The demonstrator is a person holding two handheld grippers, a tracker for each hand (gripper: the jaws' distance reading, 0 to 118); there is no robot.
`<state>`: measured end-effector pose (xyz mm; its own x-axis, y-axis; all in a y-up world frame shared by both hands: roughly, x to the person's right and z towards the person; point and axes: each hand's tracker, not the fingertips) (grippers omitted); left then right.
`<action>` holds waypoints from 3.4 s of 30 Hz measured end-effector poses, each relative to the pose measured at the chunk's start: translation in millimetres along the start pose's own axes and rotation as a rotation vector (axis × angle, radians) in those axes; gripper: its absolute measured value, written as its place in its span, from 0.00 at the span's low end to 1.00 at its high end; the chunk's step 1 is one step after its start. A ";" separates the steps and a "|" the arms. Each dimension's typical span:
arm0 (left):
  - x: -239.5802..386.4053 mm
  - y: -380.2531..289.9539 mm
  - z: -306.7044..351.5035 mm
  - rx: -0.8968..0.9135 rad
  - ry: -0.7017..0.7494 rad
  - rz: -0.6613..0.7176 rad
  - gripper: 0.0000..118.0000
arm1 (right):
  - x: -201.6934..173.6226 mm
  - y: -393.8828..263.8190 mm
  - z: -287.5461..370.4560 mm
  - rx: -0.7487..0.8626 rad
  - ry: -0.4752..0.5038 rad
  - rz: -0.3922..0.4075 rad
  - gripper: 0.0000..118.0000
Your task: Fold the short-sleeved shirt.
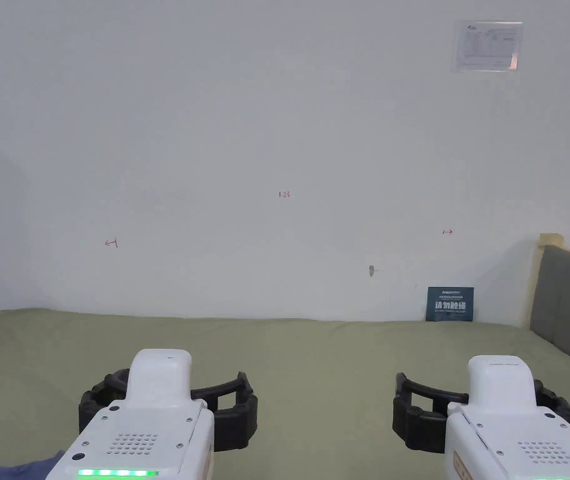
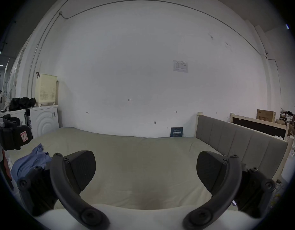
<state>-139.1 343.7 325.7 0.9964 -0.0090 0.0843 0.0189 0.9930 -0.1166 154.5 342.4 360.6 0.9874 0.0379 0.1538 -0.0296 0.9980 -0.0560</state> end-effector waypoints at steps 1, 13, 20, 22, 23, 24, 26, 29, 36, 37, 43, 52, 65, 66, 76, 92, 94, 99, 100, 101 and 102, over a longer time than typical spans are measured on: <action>-0.2 0.0 0.2 -0.001 0.000 -0.001 1.00 | 0.3 -0.2 -0.5 -0.001 0.000 -0.002 1.00; 6.8 -1.5 1.0 -0.004 0.027 -0.045 0.02 | -3.4 -1.9 4.7 0.012 -0.058 0.008 0.01; 4.8 -4.6 -0.4 -0.040 -0.009 -0.023 0.01 | 4.3 -2.8 8.1 -0.019 -0.049 -0.019 0.00; 3.7 -4.1 -0.3 -0.044 -0.014 -0.018 0.01 | 4.0 -3.8 9.3 -0.017 -0.054 -0.009 0.00; 3.2 -4.4 -0.4 -0.044 -0.015 -0.017 0.01 | 3.4 -4.2 8.8 -0.025 -0.059 -0.003 0.00; 1.2 -4.3 -0.1 -0.044 -0.008 -0.020 0.01 | 2.4 -5.0 7.1 -0.034 -0.057 0.004 0.00; -7.0 -4.9 1.8 -0.041 0.004 -0.027 0.01 | -1.8 -7.2 3.4 -0.040 -0.052 -0.002 0.00; -33.6 -3.3 7.0 -0.061 0.040 -0.007 0.01 | -22.3 -9.9 -5.5 -0.051 -0.005 0.004 0.00; -140.9 -3.1 49.2 -0.071 0.321 0.004 0.01 | -138.3 -5.2 -21.6 -0.053 0.303 0.001 0.00; -157.5 -3.5 58.2 -0.081 0.363 0.010 0.01 | -156.3 -4.9 -22.2 -0.048 0.351 -0.007 0.00; -239.7 -9.2 110.6 -0.104 0.590 0.035 0.01 | -241.5 -7.9 -25.0 -0.064 0.556 -0.025 0.00; -290.8 -19.9 134.0 -0.150 0.676 0.072 0.01 | -295.3 -18.1 -25.7 -0.087 0.668 -0.015 0.00; -320.0 -66.4 45.4 -0.281 0.592 0.123 0.01 | -303.6 -57.7 -50.1 -0.162 0.650 0.017 0.00; -323.5 -76.0 28.6 -0.321 0.573 0.132 0.01 | -302.7 -64.6 -50.8 -0.173 0.646 0.026 0.00; -350.0 -191.7 -129.8 -0.693 0.353 0.265 0.01 | -270.4 -139.2 -46.2 -0.339 0.543 0.078 0.00; -330.6 -248.8 -201.9 -0.959 0.279 0.173 0.90 | -238.5 -168.1 -45.1 -0.456 0.507 0.090 0.00; -323.9 -237.4 -196.3 -0.927 0.281 0.158 0.81 | -226.0 -166.2 -38.6 -0.463 0.493 0.091 0.00; -309.2 -209.7 -186.7 -0.925 0.297 0.080 0.02 | -183.4 -156.6 -20.9 -0.453 0.433 0.060 0.00; -301.7 -201.1 -182.0 -0.907 0.305 0.067 0.02 | -173.4 -154.2 -15.7 -0.440 0.404 0.063 0.00; -294.8 -189.1 -178.6 -0.881 0.309 0.055 0.02 | -163.2 -151.3 -10.6 -0.436 0.392 0.068 0.00; -286.8 -174.2 -174.9 -0.839 0.304 0.051 0.02 | -150.7 -148.8 -4.4 -0.431 0.380 0.069 0.00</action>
<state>-413.7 152.7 148.8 0.9743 -0.1164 -0.1929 -0.0908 0.5808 -0.8090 10.8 188.0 341.4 0.9743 0.0014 -0.2253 -0.1082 0.8801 -0.4623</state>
